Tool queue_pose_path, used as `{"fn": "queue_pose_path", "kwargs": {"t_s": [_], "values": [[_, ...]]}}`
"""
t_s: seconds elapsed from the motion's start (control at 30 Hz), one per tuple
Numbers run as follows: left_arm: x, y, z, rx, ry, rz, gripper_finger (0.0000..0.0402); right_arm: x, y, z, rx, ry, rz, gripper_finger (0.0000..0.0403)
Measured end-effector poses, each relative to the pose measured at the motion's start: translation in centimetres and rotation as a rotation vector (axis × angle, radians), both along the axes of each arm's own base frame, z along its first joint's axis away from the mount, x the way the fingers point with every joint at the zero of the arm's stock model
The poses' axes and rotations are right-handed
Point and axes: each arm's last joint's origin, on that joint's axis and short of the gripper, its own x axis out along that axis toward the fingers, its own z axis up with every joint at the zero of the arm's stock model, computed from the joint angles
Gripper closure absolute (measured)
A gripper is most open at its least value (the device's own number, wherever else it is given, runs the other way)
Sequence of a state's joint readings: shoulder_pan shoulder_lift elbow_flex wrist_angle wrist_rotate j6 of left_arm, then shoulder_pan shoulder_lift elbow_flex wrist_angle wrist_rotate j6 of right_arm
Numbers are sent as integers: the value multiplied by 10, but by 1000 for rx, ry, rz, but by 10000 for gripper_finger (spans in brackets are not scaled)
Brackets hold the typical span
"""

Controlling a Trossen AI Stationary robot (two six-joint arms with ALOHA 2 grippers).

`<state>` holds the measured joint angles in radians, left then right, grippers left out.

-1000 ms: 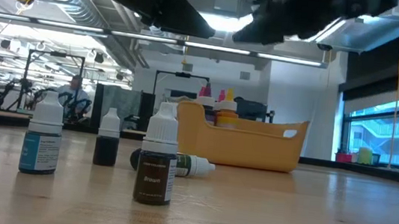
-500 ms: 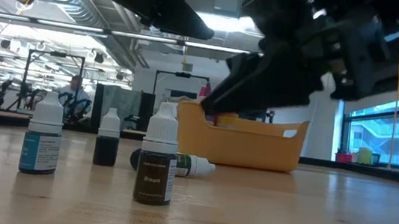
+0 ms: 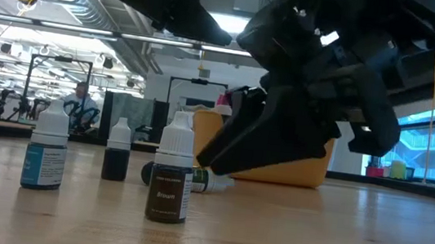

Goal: Pick & Place food coloring
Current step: Put the small green food coloring bottle into the yellow bin

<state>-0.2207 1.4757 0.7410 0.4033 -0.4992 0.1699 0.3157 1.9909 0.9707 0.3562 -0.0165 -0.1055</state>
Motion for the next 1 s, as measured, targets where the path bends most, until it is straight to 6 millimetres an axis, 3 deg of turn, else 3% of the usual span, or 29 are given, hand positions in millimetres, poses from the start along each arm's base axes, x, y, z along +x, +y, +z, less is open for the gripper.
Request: {"fn": "queue_pose_path", "kwargs": {"t_s": [0.33, 0.63, 0.73, 0.87, 1.0], "values": [[0, 0, 0, 1, 5, 0, 215, 0, 0, -9, 11, 31, -11, 247], [0, 0, 0, 1, 4, 1, 215, 0, 0, -10, 11, 34, -11, 340], [0, 0, 0, 1, 4, 1, 215, 0, 0, -9, 10, 32, -11, 348], [0, 0, 0, 1, 5, 1, 217, -6, -2, 9, 2, 51, -9, 348], [0, 0, 0, 1, 5, 1, 215, -20, -9, 56, -9, 37, -22, 345]]}}
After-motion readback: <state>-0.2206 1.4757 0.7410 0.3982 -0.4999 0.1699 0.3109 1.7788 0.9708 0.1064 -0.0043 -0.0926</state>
